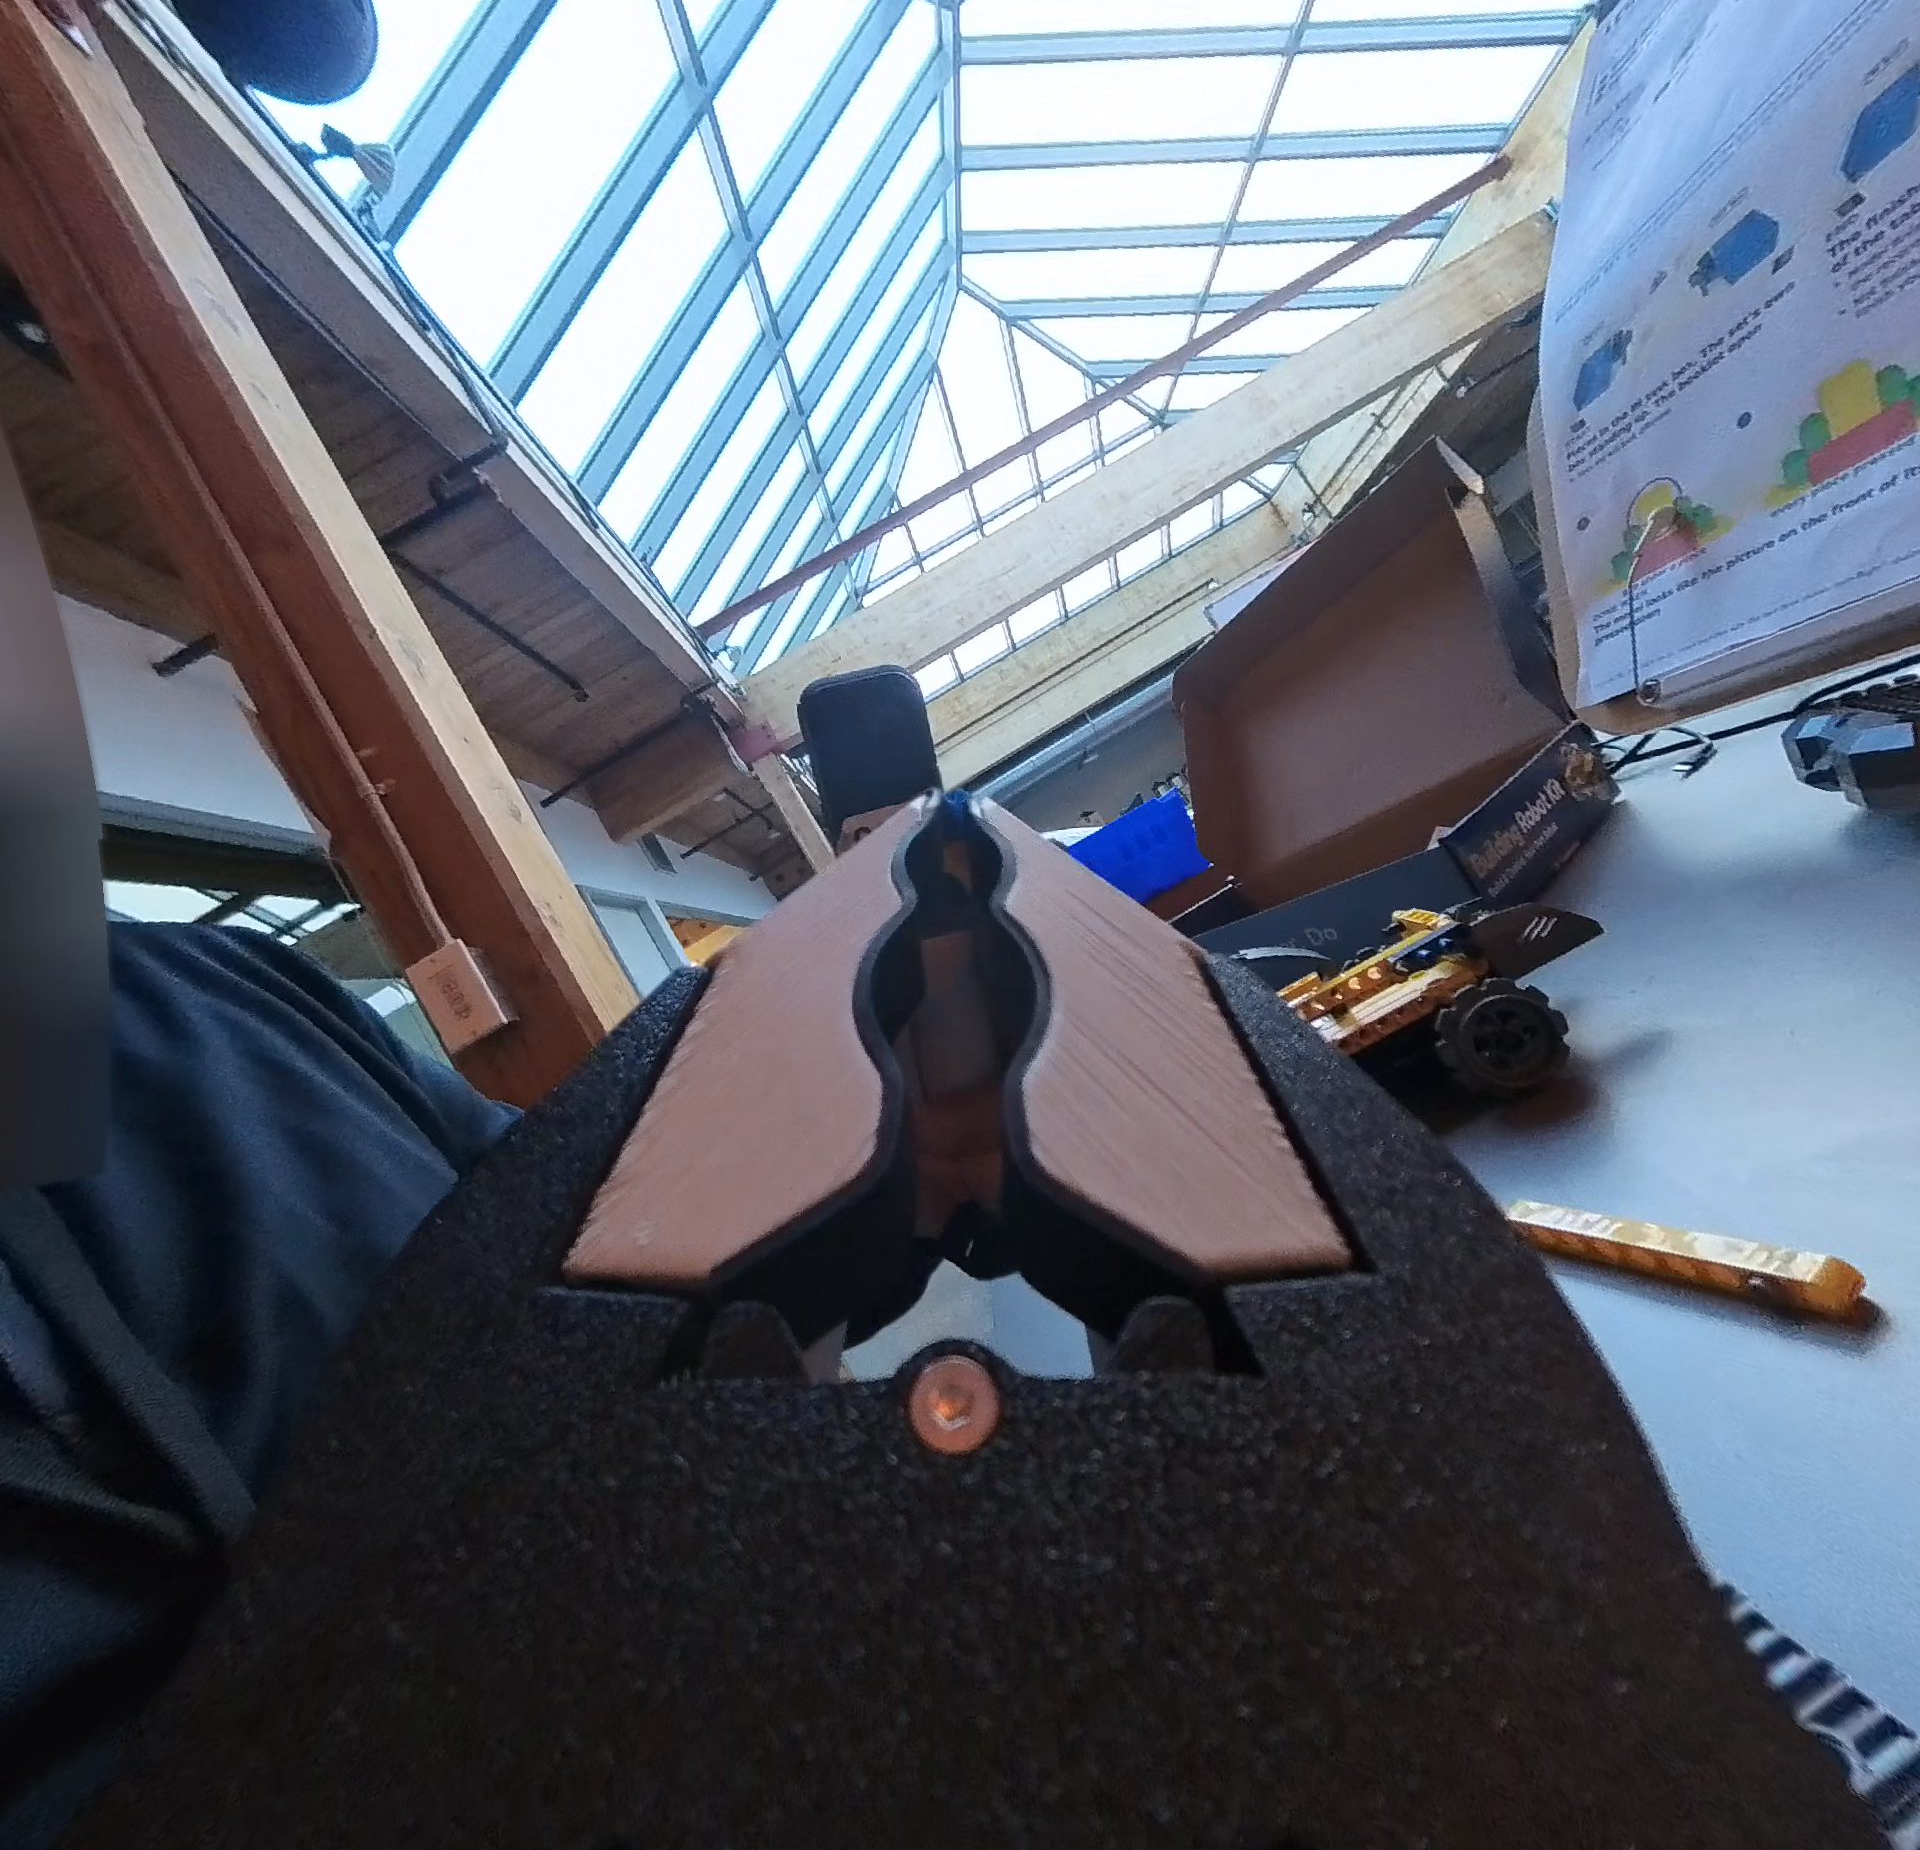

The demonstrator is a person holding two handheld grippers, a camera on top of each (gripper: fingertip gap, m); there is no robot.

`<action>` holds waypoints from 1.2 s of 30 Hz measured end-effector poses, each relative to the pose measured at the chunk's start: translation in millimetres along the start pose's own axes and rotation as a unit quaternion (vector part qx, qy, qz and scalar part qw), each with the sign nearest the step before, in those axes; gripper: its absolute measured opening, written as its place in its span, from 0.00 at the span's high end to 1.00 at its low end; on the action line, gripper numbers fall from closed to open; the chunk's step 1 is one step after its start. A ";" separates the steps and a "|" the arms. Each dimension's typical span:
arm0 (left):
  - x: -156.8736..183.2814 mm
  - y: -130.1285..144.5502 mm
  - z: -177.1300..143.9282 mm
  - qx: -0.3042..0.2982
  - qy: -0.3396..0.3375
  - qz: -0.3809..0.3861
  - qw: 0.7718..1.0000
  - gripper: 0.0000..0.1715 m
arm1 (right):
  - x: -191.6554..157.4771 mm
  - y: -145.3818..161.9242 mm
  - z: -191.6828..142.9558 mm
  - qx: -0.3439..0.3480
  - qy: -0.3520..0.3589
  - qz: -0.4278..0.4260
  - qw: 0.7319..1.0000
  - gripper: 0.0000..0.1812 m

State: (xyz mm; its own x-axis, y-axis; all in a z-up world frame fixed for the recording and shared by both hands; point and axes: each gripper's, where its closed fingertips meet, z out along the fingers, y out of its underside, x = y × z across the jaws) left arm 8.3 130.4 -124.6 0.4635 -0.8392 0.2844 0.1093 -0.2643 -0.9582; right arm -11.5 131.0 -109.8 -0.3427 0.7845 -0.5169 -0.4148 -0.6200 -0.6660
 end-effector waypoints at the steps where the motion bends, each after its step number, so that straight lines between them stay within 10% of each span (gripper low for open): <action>1: -0.2 -0.6 -0.9 0.002 -0.001 0.007 1.000 0.97 | -1.3 0.4 0.6 -0.002 -0.002 0.000 1.000 1.00; 10: -12.2 17.7 -11.7 -0.108 -0.069 0.144 0.981 0.98 | 8.6 19.1 -3.8 -0.161 0.040 -0.142 0.976 0.99; 19: -32.3 59.7 -25.6 -0.330 -0.089 0.267 0.901 0.98 | 38.1 41.1 -37.4 -0.463 0.121 -0.411 0.776 0.90; 36: -36.5 82.3 -27.1 -0.427 -0.072 0.262 0.862 0.97 | 50.3 67.7 -38.6 -0.508 0.112 -0.558 0.647 0.99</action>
State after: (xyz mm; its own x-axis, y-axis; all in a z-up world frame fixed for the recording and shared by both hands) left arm -23.5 126.4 -212.9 0.3631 -0.8983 -0.2473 -0.8075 -0.1709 -0.5646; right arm -24.3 129.0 -201.7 -0.1306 0.7884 0.6011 0.5081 0.5738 -0.6423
